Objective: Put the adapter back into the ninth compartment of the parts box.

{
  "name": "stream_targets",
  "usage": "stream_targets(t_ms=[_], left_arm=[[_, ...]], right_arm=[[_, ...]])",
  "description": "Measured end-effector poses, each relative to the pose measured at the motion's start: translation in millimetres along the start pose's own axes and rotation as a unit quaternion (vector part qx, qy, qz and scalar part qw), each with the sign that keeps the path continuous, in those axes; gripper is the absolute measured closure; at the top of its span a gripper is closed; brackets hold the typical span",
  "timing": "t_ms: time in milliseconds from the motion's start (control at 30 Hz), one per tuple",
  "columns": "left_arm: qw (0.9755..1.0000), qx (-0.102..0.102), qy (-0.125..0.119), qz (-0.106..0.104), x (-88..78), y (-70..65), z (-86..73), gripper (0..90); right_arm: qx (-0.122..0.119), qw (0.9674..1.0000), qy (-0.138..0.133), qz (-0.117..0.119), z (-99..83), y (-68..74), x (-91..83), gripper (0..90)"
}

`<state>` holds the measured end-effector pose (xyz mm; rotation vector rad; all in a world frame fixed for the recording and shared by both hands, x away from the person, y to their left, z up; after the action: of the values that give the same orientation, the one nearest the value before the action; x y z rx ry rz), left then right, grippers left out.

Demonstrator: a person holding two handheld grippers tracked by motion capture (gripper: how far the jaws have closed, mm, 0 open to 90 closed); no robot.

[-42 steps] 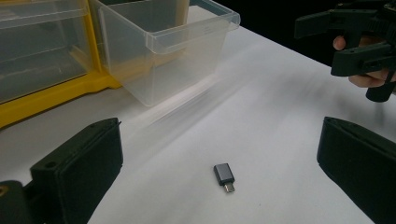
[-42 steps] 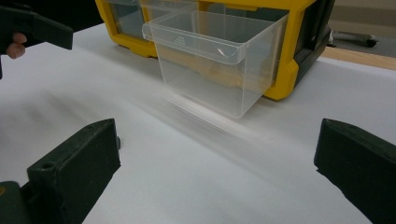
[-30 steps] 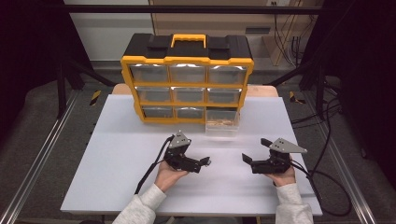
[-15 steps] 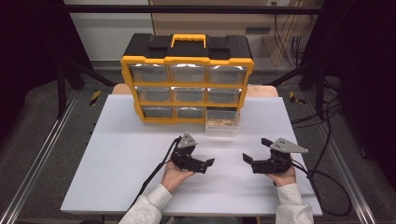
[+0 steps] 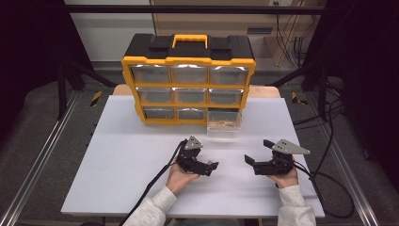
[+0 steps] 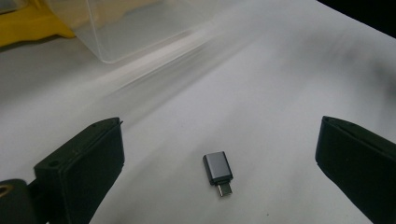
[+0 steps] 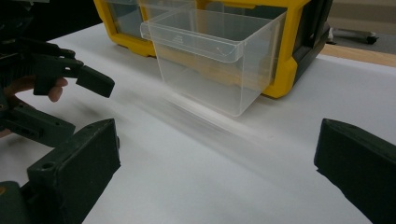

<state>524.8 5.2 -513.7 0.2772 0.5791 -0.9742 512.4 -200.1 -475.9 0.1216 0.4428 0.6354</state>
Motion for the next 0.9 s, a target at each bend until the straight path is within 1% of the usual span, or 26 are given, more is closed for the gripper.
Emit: stream_targets(t_ms=[33, 133, 200, 267, 367, 567, 600, 700, 733, 800, 833, 867, 900], left_arm=[[1.0000, 0.000, 0.000, 0.000, 0.0, 0.0, 0.0, 1.2], [0.9999, -0.001, 0.013, 0.006, 2.6, 0.6, -1.7, 2.3], [0.9999, -0.005, 0.016, 0.003, 4.3, -0.2, -2.7, 3.5], [0.9997, -0.004, 0.022, 0.009, 5.9, -0.1, -3.9, 4.5], [0.9996, -0.008, 0.027, 0.009, 7.9, -0.9, -5.3, 7.0], [0.9991, -0.003, 0.040, 0.013, 10.5, -2.6, -7.9, 11.8], [0.9990, -0.003, 0.042, 0.013, 10.8, -3.0, -8.3, 14.2], [0.9988, -0.005, 0.046, 0.014, 11.5, -3.7, -9.3, 16.8], [0.9987, -0.006, 0.049, 0.015, 12.4, -3.8, -9.9, 19.9], [0.9986, -0.006, 0.051, 0.014, 12.9, -3.8, -10.6, 22.9], [0.9985, -0.008, 0.053, 0.013, 13.6, -4.2, -11.1, 22.9], [0.9983, -0.009, 0.056, 0.014, 14.2, -3.9, -12.0, 26.4], [0.9983, -0.009, 0.056, 0.016, 14.3, -3.7, -12.0, 27.5]], right_arm=[[0.000, 1.0000, 0.000, 0.000, 0.0, 0.0, 0.0, 0.5], [0.001, 1.0000, 0.003, 0.001, -0.8, 0.5, 0.7, 0.5], [0.001, 1.0000, 0.002, 0.001, -0.6, 0.4, 0.5, 0.5], [0.001, 1.0000, 0.002, 0.001, -0.6, 0.5, 0.5, 0.5], [0.001, 1.0000, 0.003, 0.001, -1.0, 0.5, 0.7, 0.5], [0.000, 1.0000, 0.005, 0.000, -1.4, 0.3, 1.0, 0.5], [0.001, 1.0000, 0.005, 0.000, -1.4, 0.4, 0.9, 0.5], [-0.001, 1.0000, 0.006, 0.000, -1.6, 0.2, 1.1, 0.5], [-0.001, 1.0000, 0.006, 0.000, -2.0, 0.4, 1.6, 0.5], [-0.001, 1.0000, 0.007, 0.000, -2.1, 0.4, 1.6, 0.5], [-0.001, 1.0000, 0.007, 0.000, -2.1, 0.3, 1.6, 0.5], [-0.001, 1.0000, 0.007, 0.000, -2.0, 0.2, 1.4, 0.5], [-0.001, 1.0000, 0.007, 0.000, -1.9, 0.1, 1.4, 0.5]])
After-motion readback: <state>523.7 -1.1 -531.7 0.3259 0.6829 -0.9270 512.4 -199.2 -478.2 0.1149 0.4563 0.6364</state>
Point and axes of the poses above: each handheld gripper's, and its own axes: x roughly forward along the jaws, z roughly out of its top, y roughly to its left, the point moved 8 cm from there along x, roughly forward along the jaws, and after that the axes turned 10 degrees about x, right-handed, at the moved point
